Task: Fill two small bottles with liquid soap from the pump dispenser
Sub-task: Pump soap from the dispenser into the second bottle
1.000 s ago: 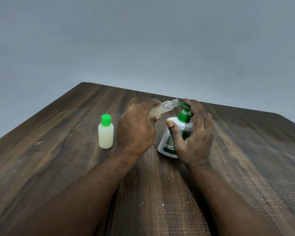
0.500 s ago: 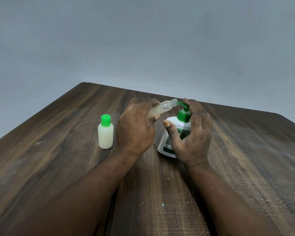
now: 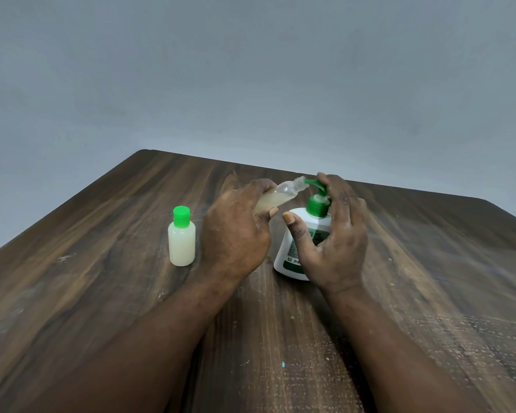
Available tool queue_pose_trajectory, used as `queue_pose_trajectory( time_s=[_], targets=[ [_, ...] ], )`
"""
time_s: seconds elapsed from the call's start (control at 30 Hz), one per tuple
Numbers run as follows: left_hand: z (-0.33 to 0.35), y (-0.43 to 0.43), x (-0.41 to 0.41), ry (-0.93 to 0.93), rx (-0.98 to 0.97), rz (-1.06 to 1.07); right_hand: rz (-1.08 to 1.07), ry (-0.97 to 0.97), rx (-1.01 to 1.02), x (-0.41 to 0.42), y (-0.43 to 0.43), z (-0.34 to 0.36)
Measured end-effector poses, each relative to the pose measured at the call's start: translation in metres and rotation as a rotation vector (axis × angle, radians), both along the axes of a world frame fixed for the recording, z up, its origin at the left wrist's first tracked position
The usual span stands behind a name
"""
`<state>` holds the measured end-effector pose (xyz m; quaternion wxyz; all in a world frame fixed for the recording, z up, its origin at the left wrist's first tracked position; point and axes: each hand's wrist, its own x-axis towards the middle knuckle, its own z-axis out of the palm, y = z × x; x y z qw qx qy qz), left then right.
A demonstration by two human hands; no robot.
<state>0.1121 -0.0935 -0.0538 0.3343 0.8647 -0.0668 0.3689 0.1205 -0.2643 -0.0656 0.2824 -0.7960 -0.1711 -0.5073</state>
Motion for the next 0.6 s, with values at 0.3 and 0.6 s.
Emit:
queue_pose_trajectory(
  time_s=[0.3,0.6],
  targets=[
    [-0.0022,0.0023,0.0015,0.012,0.012,0.002,0.002,0.011,-0.009,-0.0015,-0.0005,-0.0034],
    [-0.0041,0.0017,0.0041,0.018,0.018,-0.009,-0.009,0.028,-0.005,-0.0002,0.0003,0.0004]
  ],
)
